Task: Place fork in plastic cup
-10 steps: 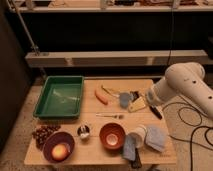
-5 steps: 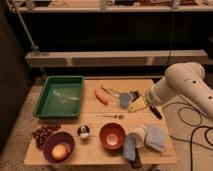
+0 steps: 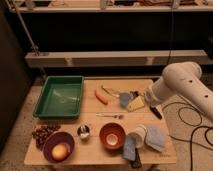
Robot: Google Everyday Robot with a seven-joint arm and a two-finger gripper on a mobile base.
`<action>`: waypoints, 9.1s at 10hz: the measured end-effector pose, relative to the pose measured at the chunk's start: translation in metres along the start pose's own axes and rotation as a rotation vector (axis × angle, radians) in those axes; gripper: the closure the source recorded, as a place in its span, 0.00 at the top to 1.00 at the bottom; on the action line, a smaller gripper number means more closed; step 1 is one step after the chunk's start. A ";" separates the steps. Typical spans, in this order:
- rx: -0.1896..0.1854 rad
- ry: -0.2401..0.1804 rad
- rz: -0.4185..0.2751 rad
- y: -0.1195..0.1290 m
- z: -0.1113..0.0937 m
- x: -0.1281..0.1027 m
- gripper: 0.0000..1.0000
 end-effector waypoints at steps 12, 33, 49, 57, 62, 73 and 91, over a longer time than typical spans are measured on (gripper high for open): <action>0.122 0.052 0.292 0.005 0.068 0.024 0.80; 0.368 -0.098 0.398 0.009 0.171 0.043 0.80; 0.496 -0.109 0.410 0.025 0.166 0.047 0.80; 0.568 -0.174 0.436 0.026 0.178 0.044 0.80; 0.487 -0.186 0.442 0.022 0.188 0.035 0.80; 0.483 -0.118 0.452 0.036 0.191 0.041 0.80; 0.487 -0.148 0.434 0.031 0.207 0.047 0.80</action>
